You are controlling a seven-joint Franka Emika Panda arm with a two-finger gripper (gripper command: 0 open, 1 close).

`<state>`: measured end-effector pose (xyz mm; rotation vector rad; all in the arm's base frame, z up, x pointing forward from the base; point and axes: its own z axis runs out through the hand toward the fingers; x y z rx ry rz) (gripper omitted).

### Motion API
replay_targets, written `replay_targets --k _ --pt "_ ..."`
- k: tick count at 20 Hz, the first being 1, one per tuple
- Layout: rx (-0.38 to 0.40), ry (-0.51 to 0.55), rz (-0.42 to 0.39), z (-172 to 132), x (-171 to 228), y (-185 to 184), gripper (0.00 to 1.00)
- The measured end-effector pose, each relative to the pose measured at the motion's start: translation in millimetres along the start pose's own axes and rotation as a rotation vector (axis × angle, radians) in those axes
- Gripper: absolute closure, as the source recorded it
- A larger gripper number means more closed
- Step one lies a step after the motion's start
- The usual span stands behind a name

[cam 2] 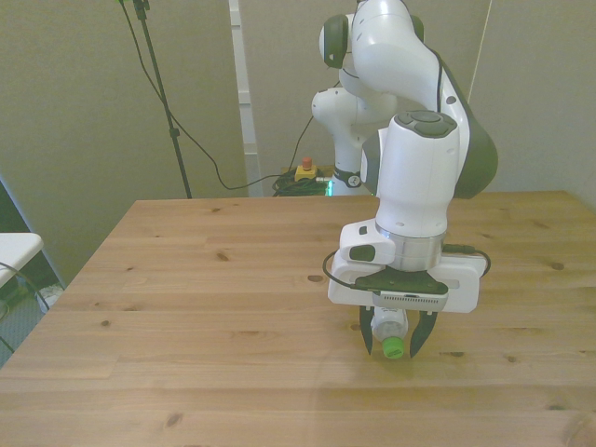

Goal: Stand the water bottle

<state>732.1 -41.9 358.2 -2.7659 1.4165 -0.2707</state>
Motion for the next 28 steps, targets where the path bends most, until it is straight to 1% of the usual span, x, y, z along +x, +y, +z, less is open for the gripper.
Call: replay_targets --k 15,18,22,25,28 --pt "0.001 0.007 0.018 -3 12 9 1.0" --pt "0.025 0.027 0.018 -18 14 9 1.0" --pt "0.074 0.072 0.005 -50 9 5 1.0" --pt "0.105 0.132 -0.009 -73 1 6 1.0" --pt "0.141 0.22 0.004 -90 -6 13 1.0"
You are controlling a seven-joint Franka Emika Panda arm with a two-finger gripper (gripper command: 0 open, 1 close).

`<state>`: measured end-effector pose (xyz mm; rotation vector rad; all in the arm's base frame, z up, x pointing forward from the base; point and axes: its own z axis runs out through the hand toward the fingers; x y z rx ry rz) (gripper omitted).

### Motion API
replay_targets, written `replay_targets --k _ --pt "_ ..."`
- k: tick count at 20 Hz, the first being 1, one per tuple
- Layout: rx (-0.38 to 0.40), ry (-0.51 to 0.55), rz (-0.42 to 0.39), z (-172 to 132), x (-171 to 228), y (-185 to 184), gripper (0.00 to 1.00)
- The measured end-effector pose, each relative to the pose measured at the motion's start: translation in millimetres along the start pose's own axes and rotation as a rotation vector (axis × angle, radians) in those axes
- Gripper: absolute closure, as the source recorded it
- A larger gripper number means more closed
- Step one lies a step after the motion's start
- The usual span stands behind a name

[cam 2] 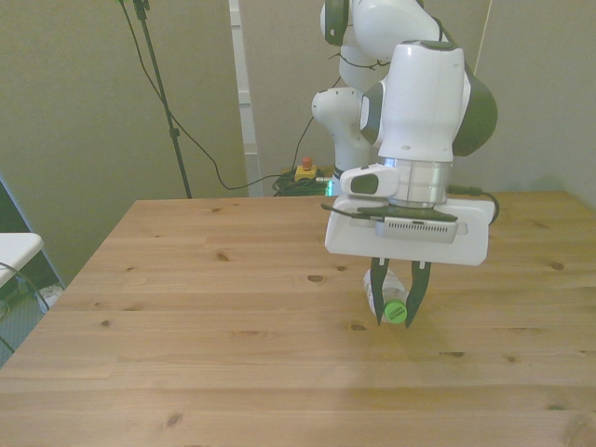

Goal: Stand the water bottle

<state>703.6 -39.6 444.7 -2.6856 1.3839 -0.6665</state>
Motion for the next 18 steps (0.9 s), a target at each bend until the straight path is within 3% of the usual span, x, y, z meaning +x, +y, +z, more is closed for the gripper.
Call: replay_targets --k 11,18 --pt "0.162 0.293 0.014 -99 -67 36 1.0" --pt "0.263 0.424 0.07 -94 -91 48 1.0"
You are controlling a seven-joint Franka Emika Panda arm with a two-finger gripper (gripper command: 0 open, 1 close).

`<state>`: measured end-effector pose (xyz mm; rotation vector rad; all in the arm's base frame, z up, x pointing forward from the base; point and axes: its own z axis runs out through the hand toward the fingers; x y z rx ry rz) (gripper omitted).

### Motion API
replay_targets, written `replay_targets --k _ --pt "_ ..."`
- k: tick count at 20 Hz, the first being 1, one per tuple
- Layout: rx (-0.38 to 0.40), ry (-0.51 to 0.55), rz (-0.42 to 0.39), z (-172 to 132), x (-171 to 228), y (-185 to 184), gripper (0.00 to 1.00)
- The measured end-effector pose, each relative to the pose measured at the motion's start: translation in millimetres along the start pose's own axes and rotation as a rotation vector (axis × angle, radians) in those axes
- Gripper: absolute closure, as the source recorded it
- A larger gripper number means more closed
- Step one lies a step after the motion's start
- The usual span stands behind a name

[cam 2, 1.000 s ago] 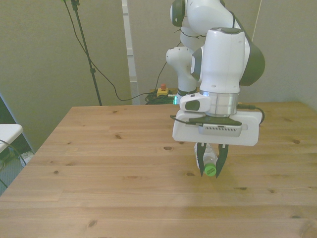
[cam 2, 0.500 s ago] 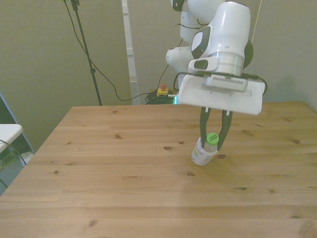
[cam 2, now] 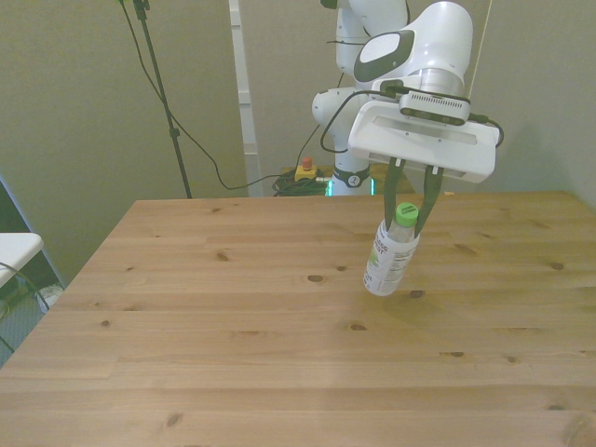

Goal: Stand the water bottle

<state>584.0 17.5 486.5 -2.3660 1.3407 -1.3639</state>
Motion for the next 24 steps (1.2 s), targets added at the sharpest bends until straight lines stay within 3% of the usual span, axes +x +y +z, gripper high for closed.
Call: replay_targets --k 7,12,13,24 --pt "0.044 0.053 0.07 23 -43 9 1.0" --pt "0.073 0.077 0.088 27 -47 8 1.0" --pt "0.075 0.078 0.088 27 -48 8 0.0" --pt "0.075 0.061 0.082 12 -56 16 0.0"
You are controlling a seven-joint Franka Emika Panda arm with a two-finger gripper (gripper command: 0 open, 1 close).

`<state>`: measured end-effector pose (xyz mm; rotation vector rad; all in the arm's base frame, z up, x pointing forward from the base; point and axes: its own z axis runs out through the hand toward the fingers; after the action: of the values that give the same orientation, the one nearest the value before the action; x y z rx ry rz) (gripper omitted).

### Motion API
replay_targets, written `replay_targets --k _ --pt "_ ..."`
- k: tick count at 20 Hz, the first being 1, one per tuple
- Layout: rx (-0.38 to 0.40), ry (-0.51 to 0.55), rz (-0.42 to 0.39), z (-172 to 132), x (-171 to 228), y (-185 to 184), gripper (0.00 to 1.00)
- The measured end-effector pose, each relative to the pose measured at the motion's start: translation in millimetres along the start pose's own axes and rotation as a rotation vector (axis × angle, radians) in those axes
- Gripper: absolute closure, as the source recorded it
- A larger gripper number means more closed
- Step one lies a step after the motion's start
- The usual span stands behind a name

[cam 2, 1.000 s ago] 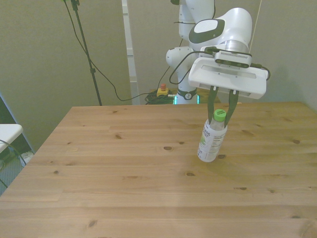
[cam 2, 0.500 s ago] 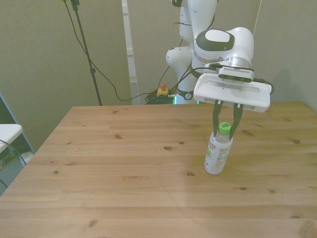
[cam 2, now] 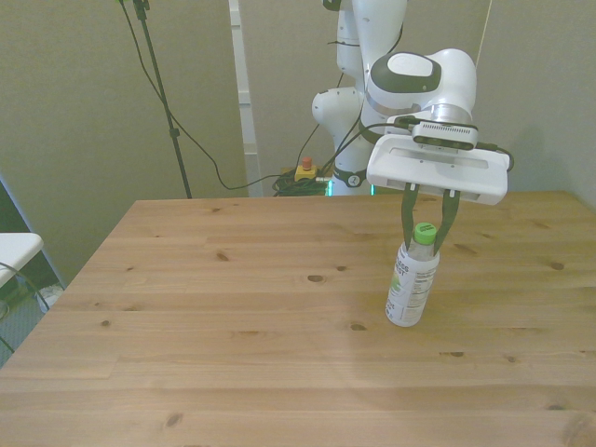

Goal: Stand the water bottle

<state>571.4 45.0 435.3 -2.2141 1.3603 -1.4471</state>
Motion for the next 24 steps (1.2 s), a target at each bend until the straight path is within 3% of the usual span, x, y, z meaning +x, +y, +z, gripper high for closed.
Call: replay_targets --k 7,14,19,24 --pt "-0.031 -0.016 0.003 2 -6 15 0.0" --pt "-0.023 -0.014 0.024 -8 4 7 0.0" --pt "-0.02 -0.051 0.022 -33 20 -13 0.0" --pt "-0.018 -0.106 0.008 -82 50 -24 0.0"
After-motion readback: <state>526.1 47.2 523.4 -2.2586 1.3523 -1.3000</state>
